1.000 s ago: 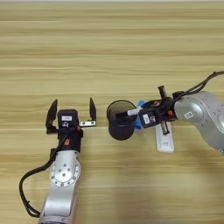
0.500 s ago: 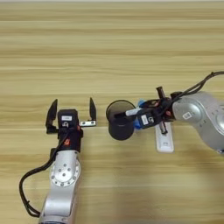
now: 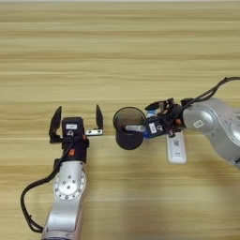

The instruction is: Move the objects on the table

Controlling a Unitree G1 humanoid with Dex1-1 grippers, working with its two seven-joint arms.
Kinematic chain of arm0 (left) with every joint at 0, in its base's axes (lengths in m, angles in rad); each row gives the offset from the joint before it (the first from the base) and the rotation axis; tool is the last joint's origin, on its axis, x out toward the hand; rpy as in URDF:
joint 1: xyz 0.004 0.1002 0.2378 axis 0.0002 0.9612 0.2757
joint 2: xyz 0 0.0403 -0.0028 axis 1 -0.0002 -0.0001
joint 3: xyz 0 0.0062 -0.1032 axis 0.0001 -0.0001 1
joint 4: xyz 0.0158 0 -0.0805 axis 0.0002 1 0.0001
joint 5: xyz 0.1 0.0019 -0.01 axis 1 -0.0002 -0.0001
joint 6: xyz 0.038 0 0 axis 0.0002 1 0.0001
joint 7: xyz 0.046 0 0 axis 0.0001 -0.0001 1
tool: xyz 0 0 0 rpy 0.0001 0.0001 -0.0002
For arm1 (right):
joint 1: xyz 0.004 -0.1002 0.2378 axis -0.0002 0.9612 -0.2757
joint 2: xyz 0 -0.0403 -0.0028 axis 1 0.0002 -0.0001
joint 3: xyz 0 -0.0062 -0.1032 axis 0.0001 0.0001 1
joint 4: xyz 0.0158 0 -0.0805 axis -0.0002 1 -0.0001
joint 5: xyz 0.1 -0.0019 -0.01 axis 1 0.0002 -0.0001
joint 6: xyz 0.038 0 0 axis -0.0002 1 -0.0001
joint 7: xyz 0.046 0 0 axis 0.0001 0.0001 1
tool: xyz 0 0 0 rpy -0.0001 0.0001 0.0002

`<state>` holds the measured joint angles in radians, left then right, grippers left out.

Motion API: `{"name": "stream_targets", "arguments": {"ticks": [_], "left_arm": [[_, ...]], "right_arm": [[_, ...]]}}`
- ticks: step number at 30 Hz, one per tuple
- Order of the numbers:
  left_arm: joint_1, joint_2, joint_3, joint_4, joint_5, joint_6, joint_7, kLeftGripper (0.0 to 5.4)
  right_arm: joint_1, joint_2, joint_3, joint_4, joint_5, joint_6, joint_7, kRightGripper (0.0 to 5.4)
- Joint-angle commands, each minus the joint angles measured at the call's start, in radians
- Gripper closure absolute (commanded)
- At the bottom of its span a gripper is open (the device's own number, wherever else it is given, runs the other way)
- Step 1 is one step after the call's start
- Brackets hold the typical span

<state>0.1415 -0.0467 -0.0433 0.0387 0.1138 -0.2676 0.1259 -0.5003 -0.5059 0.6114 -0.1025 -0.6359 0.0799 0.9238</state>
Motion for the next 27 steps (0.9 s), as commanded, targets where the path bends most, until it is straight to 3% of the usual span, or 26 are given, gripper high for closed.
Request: {"name": "stream_targets", "arguments": {"ticks": [1, 9, 16, 20, 27], "left_arm": [[-0.001, -0.002, -0.001, -0.002, 0.007, 0.017, 0.005, 0.00], [0.000, 0.000, 0.000, 0.000, 0.007, 0.015, 0.004, 0.00], [0.003, -0.003, -0.003, -0.003, 0.010, 0.016, 0.007, 0.00], [0.005, -0.003, -0.005, -0.006, 0.013, 0.016, 0.009, 0.00], [0.012, -0.006, -0.010, -0.010, 0.018, 0.014, 0.014, 0.00]], "right_arm": [[0.007, 0.002, -0.028, -0.012, 0.013, 0.011, -0.002, 2.15], [0.020, 0.007, -0.054, -0.020, 0.025, 0.021, -0.004, 1.21], [0.059, -0.032, -0.119, -0.057, 0.071, 0.034, 0.002, 0.41], [0.111, -0.063, -0.175, -0.114, 0.117, 0.058, 0.014, 0.02], [0.223, -0.080, -0.310, -0.199, 0.247, 0.146, -0.003, 0.02]]}}
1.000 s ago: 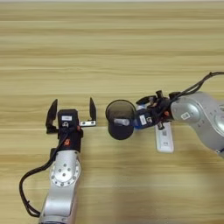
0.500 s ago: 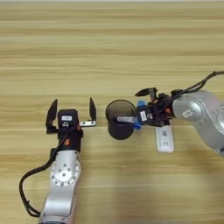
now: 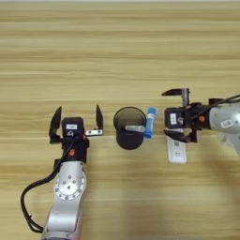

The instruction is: Move the objects on the table

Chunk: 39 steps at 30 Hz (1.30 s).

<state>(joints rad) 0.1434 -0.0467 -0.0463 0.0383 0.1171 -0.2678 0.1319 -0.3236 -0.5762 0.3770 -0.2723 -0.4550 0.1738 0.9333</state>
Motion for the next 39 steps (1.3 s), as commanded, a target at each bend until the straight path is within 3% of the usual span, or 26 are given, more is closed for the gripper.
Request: {"name": "stream_targets", "arguments": {"ticks": [1, 5, 11, 17, 23, 32, 39], "left_arm": [[0.011, -0.006, -0.008, -0.009, 0.015, 0.013, 0.009, 0.00], [0.012, -0.004, -0.007, -0.009, 0.014, 0.011, 0.009, 0.00], [0.010, 0.004, 0.001, 0.006, 0.008, 0.000, 0.005, 0.00], [0.002, 0.018, 0.017, 0.029, -0.004, -0.018, -0.006, 0.00], [-0.012, 0.031, 0.032, 0.059, -0.017, -0.037, -0.018, 0.00], [-0.024, 0.050, 0.056, 0.099, -0.032, -0.069, -0.041, 0.00], [-0.021, 0.066, 0.070, 0.112, -0.047, -0.087, -0.060, 0.00]], "right_arm": [[0.064, -0.002, -0.106, -0.026, 0.091, 0.062, -0.032, 0.02], [0.120, 0.045, -0.218, 0.012, 0.179, 0.077, -0.143, 0.02], [0.193, 0.128, -0.332, 0.086, 0.306, 0.033, -0.298, 0.02], [0.260, 0.256, -0.423, 0.212, 0.430, -0.064, -0.456, 0.02], [0.272, 0.370, -0.462, 0.316, 0.523, -0.184, -0.555, 0.02], [0.211, 0.438, -0.509, 0.555, 0.569, -0.402, -0.631, 0.02], [0.208, 0.464, -0.508, 0.607, 0.591, -0.490, -0.646, 0.02]]}}
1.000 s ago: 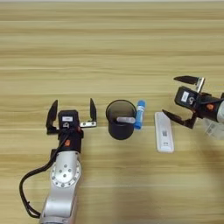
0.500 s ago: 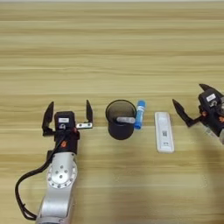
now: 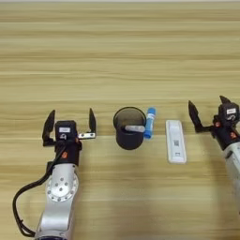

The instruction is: Move the objects on the table

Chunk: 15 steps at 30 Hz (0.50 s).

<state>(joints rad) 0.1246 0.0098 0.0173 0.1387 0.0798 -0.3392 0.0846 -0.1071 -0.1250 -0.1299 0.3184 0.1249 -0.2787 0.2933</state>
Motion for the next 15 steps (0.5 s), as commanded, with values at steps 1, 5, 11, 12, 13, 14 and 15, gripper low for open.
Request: {"name": "stream_targets", "arguments": {"ticks": [1, 5, 11, 12, 13, 14, 15], "left_arm": [[-0.001, 0.011, 0.007, 0.011, -0.012, -0.017, -0.015, 0.00], [0.012, 0.020, 0.014, 0.001, -0.019, -0.025, -0.026, 0.00], [0.032, 0.035, 0.025, -0.020, -0.026, -0.028, -0.049, 0.00], [0.038, 0.039, 0.025, -0.024, -0.026, -0.029, -0.053, 0.00], [0.046, 0.042, 0.023, -0.032, -0.028, -0.029, -0.059, 0.00], [0.056, 0.044, 0.021, -0.041, -0.030, -0.030, -0.066, 0.00], [0.067, 0.046, 0.021, -0.051, -0.033, -0.030, -0.073, 0.00]], "right_arm": [[-0.008, 0.014, 0.001, 0.020, 0.010, -0.042, -0.008, 0.02], [-0.002, 0.023, 0.011, 0.031, 0.005, -0.061, -0.013, 0.02], [0.016, 0.039, 0.030, 0.004, -0.005, -0.077, -0.028, 0.02], [0.021, 0.042, 0.034, -0.004, -0.007, -0.076, -0.033, 0.02], [0.026, 0.045, 0.039, -0.012, -0.009, -0.075, -0.037, 0.02], [0.030, 0.047, 0.043, -0.019, -0.010, -0.073, -0.042, 0.02], [0.035, 0.050, 0.047, -0.027, -0.013, -0.070, -0.046, 0.02]]}}
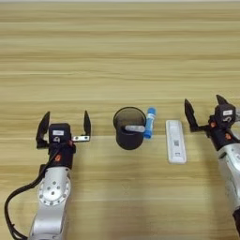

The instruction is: Move the objects on the table

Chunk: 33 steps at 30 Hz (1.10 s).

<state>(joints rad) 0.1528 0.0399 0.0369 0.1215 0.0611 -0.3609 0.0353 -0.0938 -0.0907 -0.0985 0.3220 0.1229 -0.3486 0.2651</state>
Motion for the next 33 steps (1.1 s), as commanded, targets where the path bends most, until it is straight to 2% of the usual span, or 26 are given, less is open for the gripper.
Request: {"name": "stream_targets", "arguments": {"ticks": [1, 3, 9, 16, 23, 28, 33], "left_arm": [[0.050, 0.018, 0.000, -0.043, -0.018, -0.008, -0.031, 0.00], [0.080, 0.026, -0.009, -0.066, -0.030, -0.006, -0.056, 0.00], [0.178, 0.057, -0.058, -0.111, -0.020, -0.023, -0.132, 0.00], [0.220, 0.076, -0.089, -0.132, -0.038, -0.030, -0.195, 0.00], [0.206, 0.080, -0.150, -0.091, -0.015, -0.025, -0.247, 0.00], [0.175, 0.068, -0.209, -0.043, 0.007, -0.012, -0.267, 0.00], [0.126, 0.052, -0.232, 0.027, 0.022, -0.004, -0.256, 0.00]], "right_arm": [[0.026, 0.019, 0.019, -0.037, -0.013, 0.002, -0.022, 0.02], [0.032, 0.024, 0.028, -0.049, -0.018, 0.007, -0.032, 0.02], [0.046, 0.036, 0.047, -0.079, -0.035, 0.020, -0.060, 0.02], [0.050, 0.041, 0.059, -0.090, -0.042, 0.026, -0.079, 0.02], [0.046, 0.039, 0.060, -0.089, -0.040, 0.026, -0.087, 0.02], [0.043, 0.038, 0.060, -0.088, -0.039, 0.027, -0.088, 0.02], [0.043, 0.040, 0.061, -0.090, -0.039, 0.029, -0.090, 0.02]]}}
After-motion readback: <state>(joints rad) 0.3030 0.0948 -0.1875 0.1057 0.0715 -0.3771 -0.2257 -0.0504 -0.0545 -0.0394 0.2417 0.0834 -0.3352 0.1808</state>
